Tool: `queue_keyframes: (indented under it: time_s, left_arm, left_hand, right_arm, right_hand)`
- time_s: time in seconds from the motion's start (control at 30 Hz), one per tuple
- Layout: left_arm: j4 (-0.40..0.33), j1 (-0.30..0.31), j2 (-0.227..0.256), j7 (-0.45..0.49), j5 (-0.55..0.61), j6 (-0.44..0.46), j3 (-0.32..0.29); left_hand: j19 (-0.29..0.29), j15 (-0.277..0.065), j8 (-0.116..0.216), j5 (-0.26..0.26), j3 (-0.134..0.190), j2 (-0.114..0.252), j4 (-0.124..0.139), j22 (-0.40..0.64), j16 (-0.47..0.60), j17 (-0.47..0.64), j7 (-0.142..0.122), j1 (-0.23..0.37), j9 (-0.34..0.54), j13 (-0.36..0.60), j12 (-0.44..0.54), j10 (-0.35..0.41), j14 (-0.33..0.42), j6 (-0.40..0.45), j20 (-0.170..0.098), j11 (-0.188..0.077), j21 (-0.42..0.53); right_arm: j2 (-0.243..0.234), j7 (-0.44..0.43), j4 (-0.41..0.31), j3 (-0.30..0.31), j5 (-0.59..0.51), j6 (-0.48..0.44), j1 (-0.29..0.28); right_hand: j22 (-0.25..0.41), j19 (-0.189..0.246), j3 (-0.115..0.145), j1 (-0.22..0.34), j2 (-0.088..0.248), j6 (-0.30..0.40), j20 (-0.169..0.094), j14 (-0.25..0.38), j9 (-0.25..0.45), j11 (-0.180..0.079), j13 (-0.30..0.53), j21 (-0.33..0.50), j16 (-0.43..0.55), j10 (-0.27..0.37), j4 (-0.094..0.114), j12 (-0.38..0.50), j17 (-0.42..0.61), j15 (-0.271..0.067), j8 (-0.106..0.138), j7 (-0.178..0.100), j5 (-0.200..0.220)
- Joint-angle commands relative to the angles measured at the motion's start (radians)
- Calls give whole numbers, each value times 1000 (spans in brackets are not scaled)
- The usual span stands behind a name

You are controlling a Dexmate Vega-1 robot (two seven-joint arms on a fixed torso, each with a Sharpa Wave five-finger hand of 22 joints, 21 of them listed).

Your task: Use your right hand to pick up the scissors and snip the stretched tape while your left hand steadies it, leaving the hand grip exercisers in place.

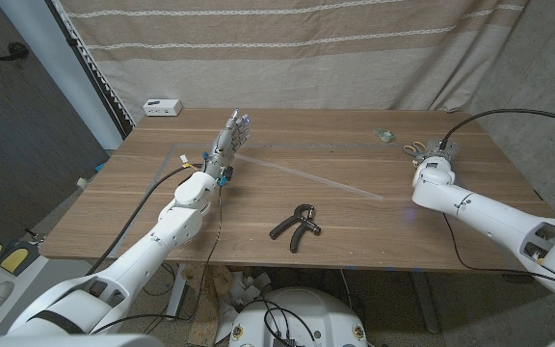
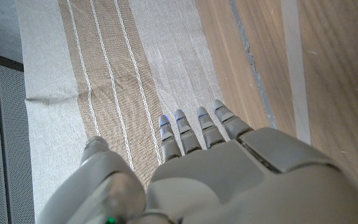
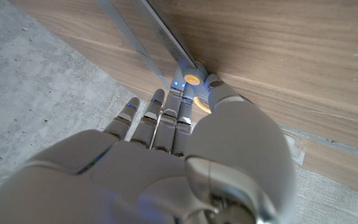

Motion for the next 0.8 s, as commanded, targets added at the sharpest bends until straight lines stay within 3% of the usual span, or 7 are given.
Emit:
queue_keyframes:
  time_s: [0.03, 0.8]
  left_arm:
    - [-8, 9, 2, 3, 1, -2, 0]
    - [-22, 20, 8, 1, -2, -6, -4]
  left_hand:
    - [-3, -106, 0, -2, -1, 3, -5, 3, 0, 6, -2, -2, 2, 3, 1, 5, 5, 6, -56, 0, 0]
    - [-3, -107, -1, -3, -1, 4, -6, 3, -1, 6, 1, -5, 2, 3, 1, 5, 4, 5, -56, 0, 0]
  right_arm:
    - [-10, -63, -43, 69, 33, 18, -46]
    - [-51, -150, -180, 140, 40, 11, -109]
  right_hand:
    - [2, 10, 14, 18, -2, 136, 2, 18, 29, -191, 19, 5, 0, 205, 0, 8, 3, -152, 11, -123, 8]
    - [2, 21, 40, 24, -8, 137, 5, 49, 47, -189, 26, 3, -7, 212, 4, 15, 5, -152, 26, -111, 6]
